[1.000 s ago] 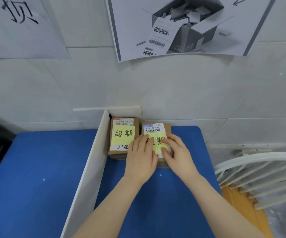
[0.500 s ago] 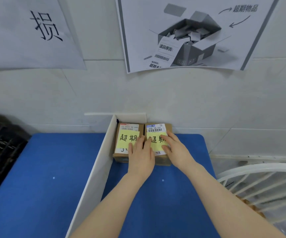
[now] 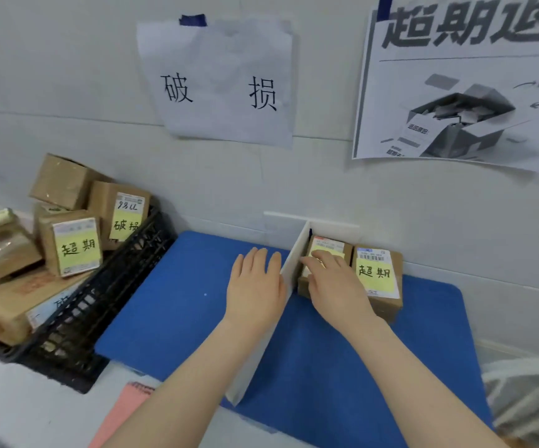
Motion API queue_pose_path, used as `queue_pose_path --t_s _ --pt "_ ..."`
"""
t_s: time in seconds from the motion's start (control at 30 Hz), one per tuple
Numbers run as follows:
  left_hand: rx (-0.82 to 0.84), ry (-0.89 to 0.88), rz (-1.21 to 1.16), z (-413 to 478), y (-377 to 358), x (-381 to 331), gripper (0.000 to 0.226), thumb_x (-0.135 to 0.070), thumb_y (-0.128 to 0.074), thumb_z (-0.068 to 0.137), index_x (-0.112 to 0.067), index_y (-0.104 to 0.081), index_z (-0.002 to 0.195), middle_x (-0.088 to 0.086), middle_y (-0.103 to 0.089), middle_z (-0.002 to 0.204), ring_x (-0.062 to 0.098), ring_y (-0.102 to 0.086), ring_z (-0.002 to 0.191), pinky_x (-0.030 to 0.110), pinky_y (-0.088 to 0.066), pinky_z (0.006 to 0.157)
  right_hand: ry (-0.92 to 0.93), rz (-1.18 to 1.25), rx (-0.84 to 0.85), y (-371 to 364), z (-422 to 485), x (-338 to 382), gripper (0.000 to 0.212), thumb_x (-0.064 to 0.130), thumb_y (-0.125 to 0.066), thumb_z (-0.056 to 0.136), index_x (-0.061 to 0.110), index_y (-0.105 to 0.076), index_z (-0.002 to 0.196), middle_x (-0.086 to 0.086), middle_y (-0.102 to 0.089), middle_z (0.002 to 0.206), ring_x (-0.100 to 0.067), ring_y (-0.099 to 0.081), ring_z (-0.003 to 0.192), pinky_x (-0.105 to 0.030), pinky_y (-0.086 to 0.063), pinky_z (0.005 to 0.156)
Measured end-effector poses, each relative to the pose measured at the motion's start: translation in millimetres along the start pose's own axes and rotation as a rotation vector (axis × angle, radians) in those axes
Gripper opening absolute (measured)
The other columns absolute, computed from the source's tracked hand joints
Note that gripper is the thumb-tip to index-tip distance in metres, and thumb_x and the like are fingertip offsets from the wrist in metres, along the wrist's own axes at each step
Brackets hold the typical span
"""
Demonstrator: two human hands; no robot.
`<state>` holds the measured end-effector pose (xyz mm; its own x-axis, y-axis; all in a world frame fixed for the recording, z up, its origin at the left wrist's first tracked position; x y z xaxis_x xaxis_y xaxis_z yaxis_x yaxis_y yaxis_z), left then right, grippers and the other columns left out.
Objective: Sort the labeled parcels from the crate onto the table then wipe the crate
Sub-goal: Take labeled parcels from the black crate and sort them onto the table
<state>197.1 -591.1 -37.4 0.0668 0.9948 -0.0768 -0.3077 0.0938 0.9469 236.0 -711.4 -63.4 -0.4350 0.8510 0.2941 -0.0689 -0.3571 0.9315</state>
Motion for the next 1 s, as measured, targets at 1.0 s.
queue_pose_path --t_s 1.0 --pt "0.082 0.232 0.165 -180 82 413 0.035 -0.025 -0.039 0.093 -0.013 -0.056 0.122 0.007 -0.061 0.108 0.029 -0.054 0.107 0.04 -0.034 0.105 0.206 0.092 0.149 -150 49 423 0.042 0.016 -0.038 0.1 0.026 -0.044 0.14 0.006 -0.036 0.149 -0.02 -0.037 0.13 -0.032 -0.04 0.1"
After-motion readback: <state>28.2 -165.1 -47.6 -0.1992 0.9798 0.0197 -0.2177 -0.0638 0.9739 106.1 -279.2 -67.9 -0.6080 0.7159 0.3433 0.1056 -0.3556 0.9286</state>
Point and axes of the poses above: each hand's wrist, its own z-axis towards the middle knuckle, its own y-axis out of the back of the hand, x = y × z, the point moved 8 cm from there along z, towards the middle knuckle
